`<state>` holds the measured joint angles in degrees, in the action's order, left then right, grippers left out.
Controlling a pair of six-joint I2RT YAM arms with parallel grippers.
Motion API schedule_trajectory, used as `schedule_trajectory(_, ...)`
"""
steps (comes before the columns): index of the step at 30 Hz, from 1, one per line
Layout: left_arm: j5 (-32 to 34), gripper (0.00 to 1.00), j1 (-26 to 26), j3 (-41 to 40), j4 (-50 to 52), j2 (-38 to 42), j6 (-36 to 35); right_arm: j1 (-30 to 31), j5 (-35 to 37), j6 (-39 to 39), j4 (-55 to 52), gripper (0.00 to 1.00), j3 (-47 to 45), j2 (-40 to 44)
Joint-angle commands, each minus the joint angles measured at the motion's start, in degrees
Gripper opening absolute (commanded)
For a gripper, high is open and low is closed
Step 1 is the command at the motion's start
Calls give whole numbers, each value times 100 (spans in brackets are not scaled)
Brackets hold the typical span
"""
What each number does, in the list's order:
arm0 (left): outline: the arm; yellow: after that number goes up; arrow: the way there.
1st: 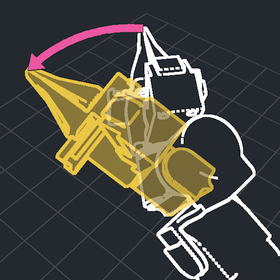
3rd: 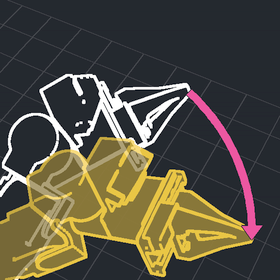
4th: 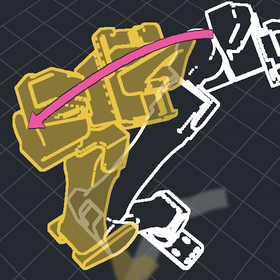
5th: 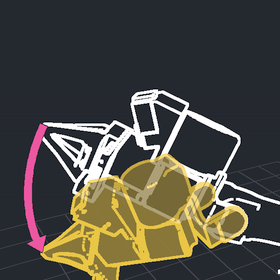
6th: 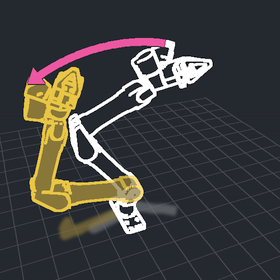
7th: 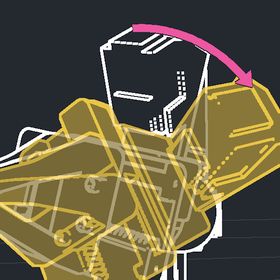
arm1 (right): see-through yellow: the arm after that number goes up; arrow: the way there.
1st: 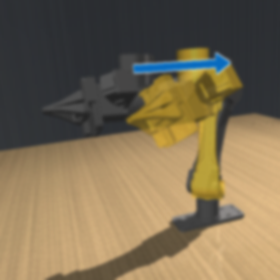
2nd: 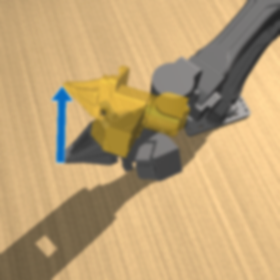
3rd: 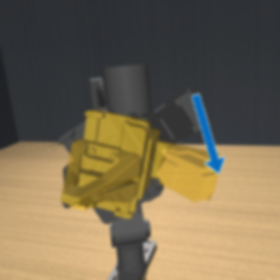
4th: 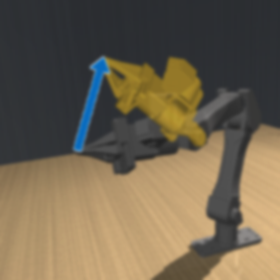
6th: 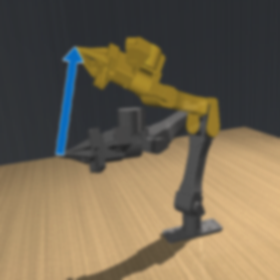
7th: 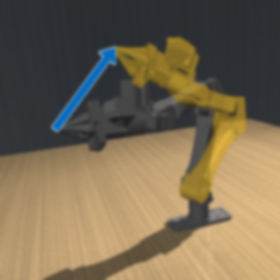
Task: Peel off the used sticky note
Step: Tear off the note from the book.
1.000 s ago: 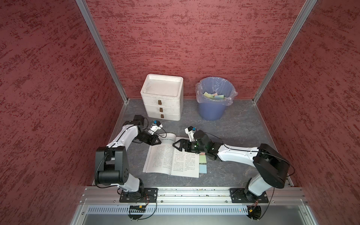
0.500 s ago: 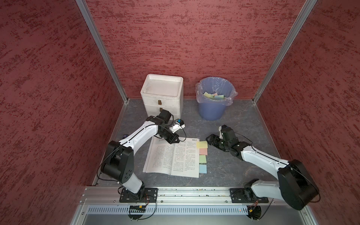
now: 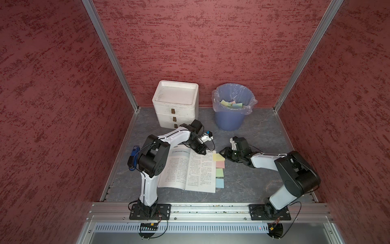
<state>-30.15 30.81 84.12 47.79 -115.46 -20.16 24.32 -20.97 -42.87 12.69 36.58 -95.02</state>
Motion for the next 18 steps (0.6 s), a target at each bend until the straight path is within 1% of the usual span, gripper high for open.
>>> schedule_trajectory(1,54,0,93,365,32,-330,-58,-29,-348,135,225,35,183,-224)
schedule_trajectory(5,82,0,180,653,119,-666,-121,-30,-508,142,356,28,163,-232)
schedule_trajectory(11,73,0,271,1005,255,-979,-162,-11,-505,239,338,24,13,100)
schedule_trajectory(14,181,0,348,1036,219,-1034,-181,41,-446,304,265,21,16,152)
schedule_trajectory(15,213,0,366,1043,222,-1051,-189,80,-400,357,216,20,30,161)
schedule_trajectory(16,229,0,377,1053,221,-1063,-190,143,-323,452,124,15,77,174)
schedule_trajectory(18,244,0,382,1050,225,-1083,-189,234,-184,578,-22,11,129,185)
